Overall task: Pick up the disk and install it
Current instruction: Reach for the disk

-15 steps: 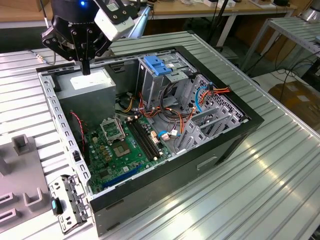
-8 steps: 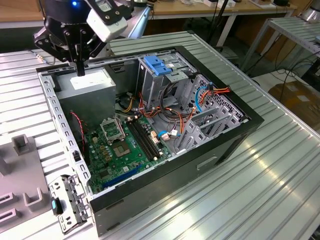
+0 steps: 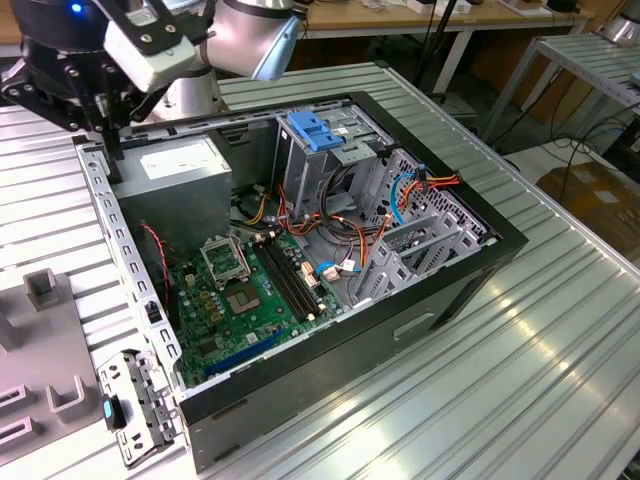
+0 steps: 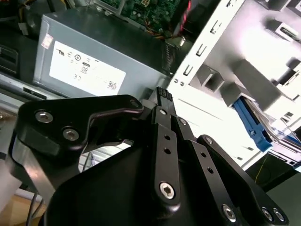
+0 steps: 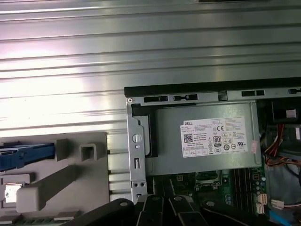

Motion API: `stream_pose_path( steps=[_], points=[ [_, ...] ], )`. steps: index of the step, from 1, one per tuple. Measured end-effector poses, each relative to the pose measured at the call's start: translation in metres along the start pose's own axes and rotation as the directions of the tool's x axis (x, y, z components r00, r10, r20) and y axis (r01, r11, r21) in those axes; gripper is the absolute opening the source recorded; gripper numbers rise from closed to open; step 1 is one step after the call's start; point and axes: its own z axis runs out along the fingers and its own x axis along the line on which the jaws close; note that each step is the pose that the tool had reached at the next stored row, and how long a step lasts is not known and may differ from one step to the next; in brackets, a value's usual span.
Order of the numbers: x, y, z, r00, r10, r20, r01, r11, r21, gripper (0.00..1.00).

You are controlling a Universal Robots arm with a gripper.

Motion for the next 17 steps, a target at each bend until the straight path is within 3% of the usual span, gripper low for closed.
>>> stream_pose_path(
  steps=[17],
  points=[
    [0.0904, -0.0047, -0.0003, 1.0, 0.0, -0.0008, 0.0, 1.0, -0.0001, 0.11]
  ],
)
